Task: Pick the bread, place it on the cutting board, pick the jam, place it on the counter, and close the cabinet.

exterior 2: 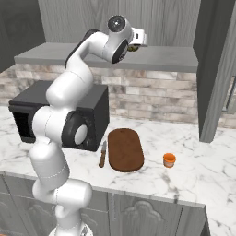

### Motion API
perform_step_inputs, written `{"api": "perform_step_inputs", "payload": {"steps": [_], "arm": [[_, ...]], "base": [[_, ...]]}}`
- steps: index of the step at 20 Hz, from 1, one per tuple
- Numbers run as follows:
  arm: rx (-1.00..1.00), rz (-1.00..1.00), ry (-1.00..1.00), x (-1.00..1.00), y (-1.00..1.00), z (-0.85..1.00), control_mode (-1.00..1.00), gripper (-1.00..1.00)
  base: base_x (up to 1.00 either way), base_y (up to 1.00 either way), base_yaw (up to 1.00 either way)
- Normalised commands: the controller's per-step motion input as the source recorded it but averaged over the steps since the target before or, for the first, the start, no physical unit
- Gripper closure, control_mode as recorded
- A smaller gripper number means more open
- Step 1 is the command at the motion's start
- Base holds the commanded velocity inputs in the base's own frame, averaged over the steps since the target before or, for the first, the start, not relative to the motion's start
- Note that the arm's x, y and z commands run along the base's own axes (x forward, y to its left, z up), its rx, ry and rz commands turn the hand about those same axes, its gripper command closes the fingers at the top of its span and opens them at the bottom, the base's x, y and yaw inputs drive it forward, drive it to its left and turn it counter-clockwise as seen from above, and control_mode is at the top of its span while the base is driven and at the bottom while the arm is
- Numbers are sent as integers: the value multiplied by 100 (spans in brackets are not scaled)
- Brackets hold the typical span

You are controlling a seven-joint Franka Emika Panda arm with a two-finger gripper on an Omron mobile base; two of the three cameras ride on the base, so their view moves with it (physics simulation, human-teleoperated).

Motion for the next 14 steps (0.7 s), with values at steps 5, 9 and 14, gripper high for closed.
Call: {"api": "perform_step_inputs", "payload": {"steps": [5,9,14], "arm": [[0,0,0,23,-1,0,-100,-100],[0,0,0,26,0,0,-100,-100],[0,0,0,26,0,0,-100,-100]], "base": [[0,0,0],[0,0,0],[0,0,0]]}}
